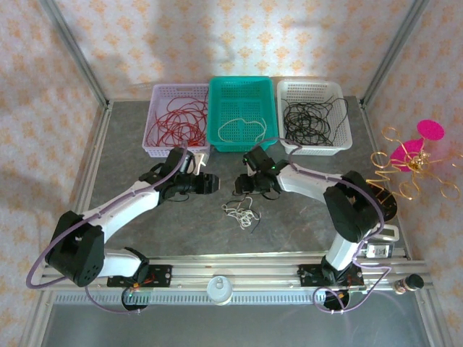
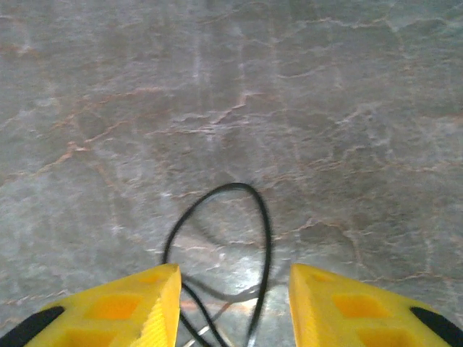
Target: Untangle the cables
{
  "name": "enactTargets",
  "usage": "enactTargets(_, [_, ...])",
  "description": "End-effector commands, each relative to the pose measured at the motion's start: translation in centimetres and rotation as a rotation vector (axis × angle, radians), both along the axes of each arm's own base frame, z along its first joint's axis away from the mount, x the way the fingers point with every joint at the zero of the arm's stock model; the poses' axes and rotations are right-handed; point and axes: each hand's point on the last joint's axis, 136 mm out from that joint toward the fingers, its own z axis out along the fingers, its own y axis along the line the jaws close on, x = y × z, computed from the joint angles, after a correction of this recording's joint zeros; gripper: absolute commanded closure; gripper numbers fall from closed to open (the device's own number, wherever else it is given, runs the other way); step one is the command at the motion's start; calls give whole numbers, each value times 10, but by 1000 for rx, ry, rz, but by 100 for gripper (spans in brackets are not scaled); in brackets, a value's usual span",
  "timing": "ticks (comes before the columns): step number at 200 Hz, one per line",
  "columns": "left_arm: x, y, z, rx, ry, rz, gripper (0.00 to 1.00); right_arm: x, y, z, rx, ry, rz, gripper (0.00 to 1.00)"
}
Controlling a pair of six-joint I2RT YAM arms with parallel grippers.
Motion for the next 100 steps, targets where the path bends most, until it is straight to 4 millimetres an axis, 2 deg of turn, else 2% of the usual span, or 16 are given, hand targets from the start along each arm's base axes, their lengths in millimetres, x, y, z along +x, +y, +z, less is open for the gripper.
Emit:
enactTargets(1, [7,6,15,-9,-59,21,46,8,-13,-2,-73,-20,-44,58])
enactTargets(63, [8,6,16,-27,-63,31,46,-3,-19,14,-81,-18,-28,57])
enactTargets(100, [10,3,15,-34,-59,24,47,-10,-18,24,-33,-5,-46,63])
